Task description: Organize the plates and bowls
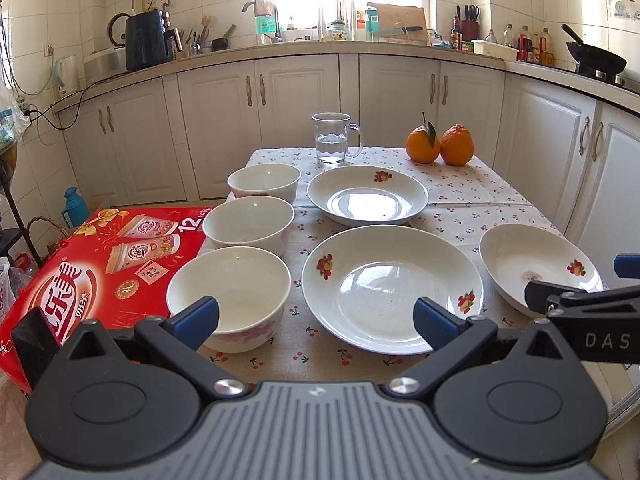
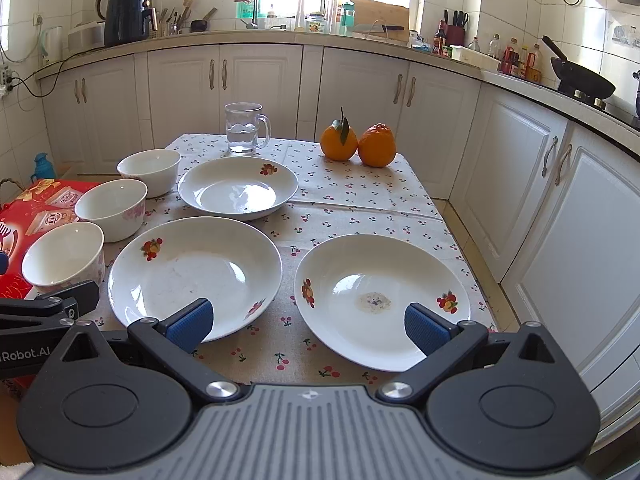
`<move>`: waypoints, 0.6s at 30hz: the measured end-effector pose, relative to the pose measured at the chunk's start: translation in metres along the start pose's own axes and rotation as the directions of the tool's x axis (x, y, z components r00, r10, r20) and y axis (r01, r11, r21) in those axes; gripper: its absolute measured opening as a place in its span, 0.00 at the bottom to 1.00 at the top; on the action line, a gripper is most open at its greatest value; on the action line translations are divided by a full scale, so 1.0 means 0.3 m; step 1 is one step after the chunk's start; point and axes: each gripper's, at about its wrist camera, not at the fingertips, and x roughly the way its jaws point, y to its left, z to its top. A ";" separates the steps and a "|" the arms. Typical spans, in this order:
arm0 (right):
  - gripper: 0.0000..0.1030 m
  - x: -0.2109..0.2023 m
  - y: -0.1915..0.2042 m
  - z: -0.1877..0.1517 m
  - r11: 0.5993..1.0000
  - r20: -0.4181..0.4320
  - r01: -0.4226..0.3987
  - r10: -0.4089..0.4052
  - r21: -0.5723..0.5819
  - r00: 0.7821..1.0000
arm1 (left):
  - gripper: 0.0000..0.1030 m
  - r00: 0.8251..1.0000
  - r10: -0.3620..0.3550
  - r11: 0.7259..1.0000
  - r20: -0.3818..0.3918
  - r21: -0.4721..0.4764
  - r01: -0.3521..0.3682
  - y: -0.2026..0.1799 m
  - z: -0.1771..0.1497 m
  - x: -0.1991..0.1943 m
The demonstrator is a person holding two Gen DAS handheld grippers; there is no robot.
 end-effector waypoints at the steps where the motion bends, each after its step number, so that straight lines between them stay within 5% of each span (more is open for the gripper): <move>1: 1.00 -0.002 -0.001 0.001 1.000 0.000 0.001 -0.001 0.000 1.000 | 0.99 1.000 0.000 1.000 0.000 0.000 0.000 0.000 0.000 0.001; 18: 1.00 0.000 0.000 0.000 1.000 0.002 0.007 -0.007 -0.005 1.000 | 0.99 1.000 -0.002 1.000 -0.004 -0.003 0.002 -0.001 -0.002 0.007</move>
